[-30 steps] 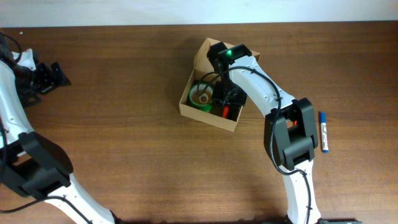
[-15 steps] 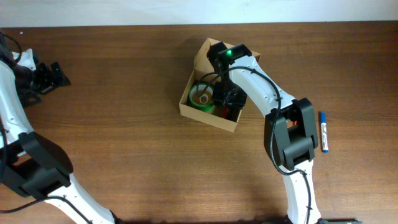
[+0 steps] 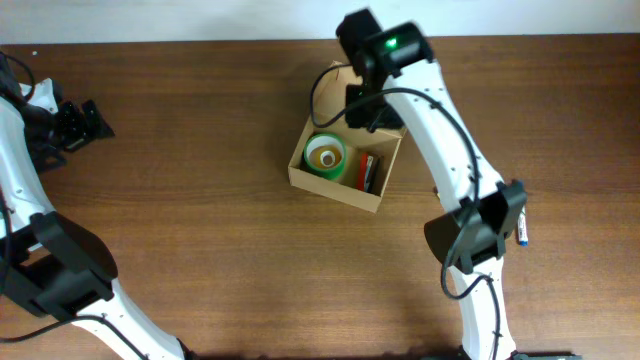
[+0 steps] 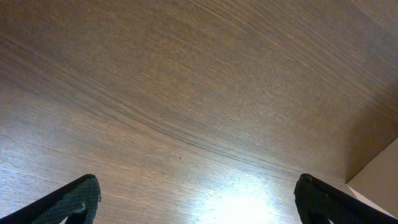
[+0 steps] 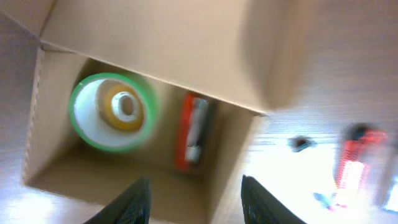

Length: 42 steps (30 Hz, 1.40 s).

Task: Pack container
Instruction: 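Open the right gripper and withdraw it toward the highlighter, then lower the right gripper onto the yellow highlighter and grasp it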

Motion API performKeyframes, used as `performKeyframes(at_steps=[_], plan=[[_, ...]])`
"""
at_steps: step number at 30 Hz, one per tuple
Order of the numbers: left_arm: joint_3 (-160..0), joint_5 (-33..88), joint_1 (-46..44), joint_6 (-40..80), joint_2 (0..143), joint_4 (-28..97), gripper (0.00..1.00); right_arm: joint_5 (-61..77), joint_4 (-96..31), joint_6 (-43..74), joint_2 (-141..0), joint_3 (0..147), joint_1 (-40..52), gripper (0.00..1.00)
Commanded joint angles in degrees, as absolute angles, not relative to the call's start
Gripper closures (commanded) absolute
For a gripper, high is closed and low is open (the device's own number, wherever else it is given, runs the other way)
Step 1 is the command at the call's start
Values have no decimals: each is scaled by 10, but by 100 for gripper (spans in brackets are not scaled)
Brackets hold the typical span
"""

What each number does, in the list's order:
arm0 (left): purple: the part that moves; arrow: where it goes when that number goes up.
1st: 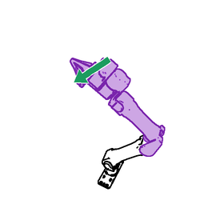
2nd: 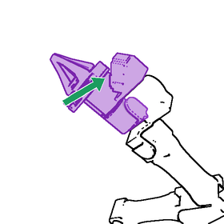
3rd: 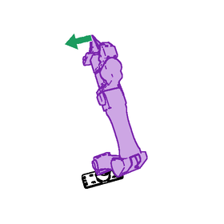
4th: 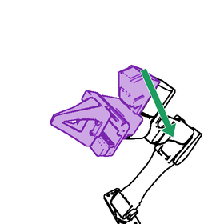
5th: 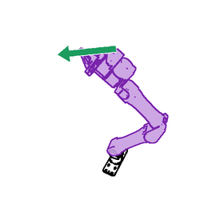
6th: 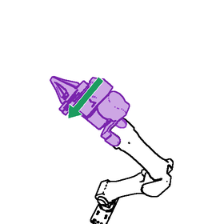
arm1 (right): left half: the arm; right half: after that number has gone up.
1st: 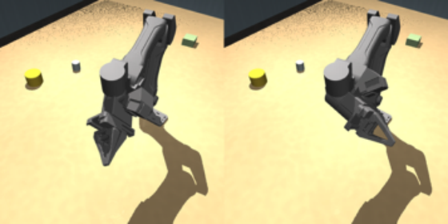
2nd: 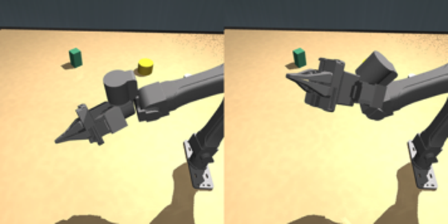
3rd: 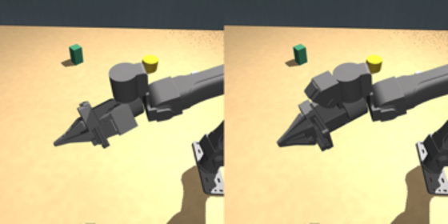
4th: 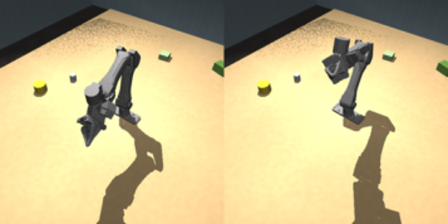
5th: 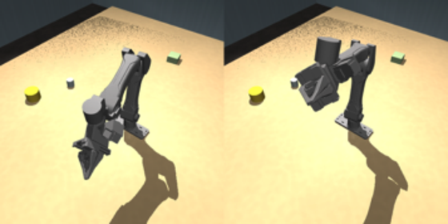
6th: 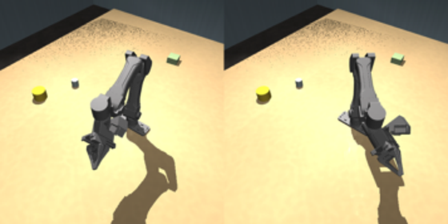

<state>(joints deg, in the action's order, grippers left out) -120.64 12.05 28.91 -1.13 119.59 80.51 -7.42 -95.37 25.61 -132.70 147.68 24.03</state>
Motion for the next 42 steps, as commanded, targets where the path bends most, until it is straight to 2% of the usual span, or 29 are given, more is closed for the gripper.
performKeyframes(at_steps=[1,3,8,15,19,21,23,29,38,42], plan=[[-1204,126,290,-22,1192,805,0,-180,-973,161,-1311,1546,239,50],[-1204,126,290,-22,1192,805,1,-209,-973,161,-1291,1548,238,50],[-1204,126,290,-22,1192,805,1,-177,-974,152,-1220,1494,202,50],[-1204,126,290,-22,1192,805,0,-140,-934,147,-996,1233,66,49],[-1204,126,290,-22,1192,805,0,-65,-888,106,-863,1108,-16,49],[-1204,126,290,-22,1192,805,0,-51,-861,91,-819,1050,-34,47],[-1204,127,290,-22,1192,805,0,-51,-830,76,-797,994,-34,39],[-1204,127,290,-22,1192,805,0,-44,-760,12,-836,859,-33,28],[-1204,126,290,-22,1192,805,0,-6,-710,-136,-999,800,-33,29],[-1204,126,290,-22,1192,805,0,-6,-701,-161,-1042,800,-33,32]])
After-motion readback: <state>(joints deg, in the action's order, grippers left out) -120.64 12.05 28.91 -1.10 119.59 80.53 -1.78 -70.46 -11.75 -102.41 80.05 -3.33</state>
